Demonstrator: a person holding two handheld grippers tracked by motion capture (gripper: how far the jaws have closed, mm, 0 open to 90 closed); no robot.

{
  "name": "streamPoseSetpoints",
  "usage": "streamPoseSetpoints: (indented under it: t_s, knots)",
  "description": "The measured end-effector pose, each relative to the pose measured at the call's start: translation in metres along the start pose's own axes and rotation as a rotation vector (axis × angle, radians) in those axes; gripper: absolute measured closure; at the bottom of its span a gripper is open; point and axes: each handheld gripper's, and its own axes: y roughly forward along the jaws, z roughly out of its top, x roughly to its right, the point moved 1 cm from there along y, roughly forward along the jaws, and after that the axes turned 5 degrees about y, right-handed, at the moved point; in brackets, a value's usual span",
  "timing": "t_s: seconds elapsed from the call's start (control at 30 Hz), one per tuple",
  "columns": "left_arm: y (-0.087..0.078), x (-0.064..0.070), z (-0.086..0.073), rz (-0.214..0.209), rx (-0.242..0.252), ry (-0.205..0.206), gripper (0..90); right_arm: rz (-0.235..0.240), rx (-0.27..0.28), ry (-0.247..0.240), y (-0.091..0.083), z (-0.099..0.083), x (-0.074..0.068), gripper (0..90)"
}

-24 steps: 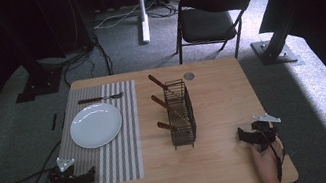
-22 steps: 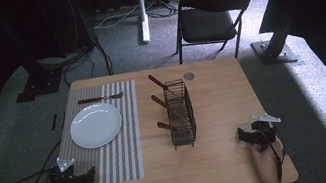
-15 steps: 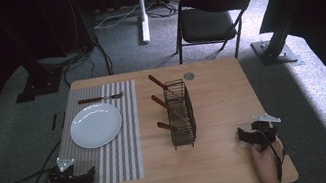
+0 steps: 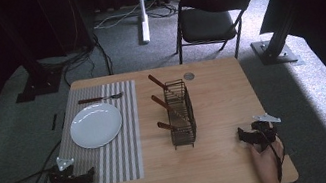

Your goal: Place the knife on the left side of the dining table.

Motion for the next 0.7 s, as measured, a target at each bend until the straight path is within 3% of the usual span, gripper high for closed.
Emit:
streamPoseSetpoints:
  t_s: [0.27, 0.7]
  knots:
    - [-0.011, 0.009, 0.008, -0.059, 0.03, 0.0, 3.3, 0.0, 0.0, 0.001, 0.0, 0.0, 0.0, 11.9]
    - [-0.02, 0.035, 0.034, -0.153, 0.075, 0.066, 4.2, 0.0, 0.0, 0.001, 0.0, 0.0, 0.0, 11.9]
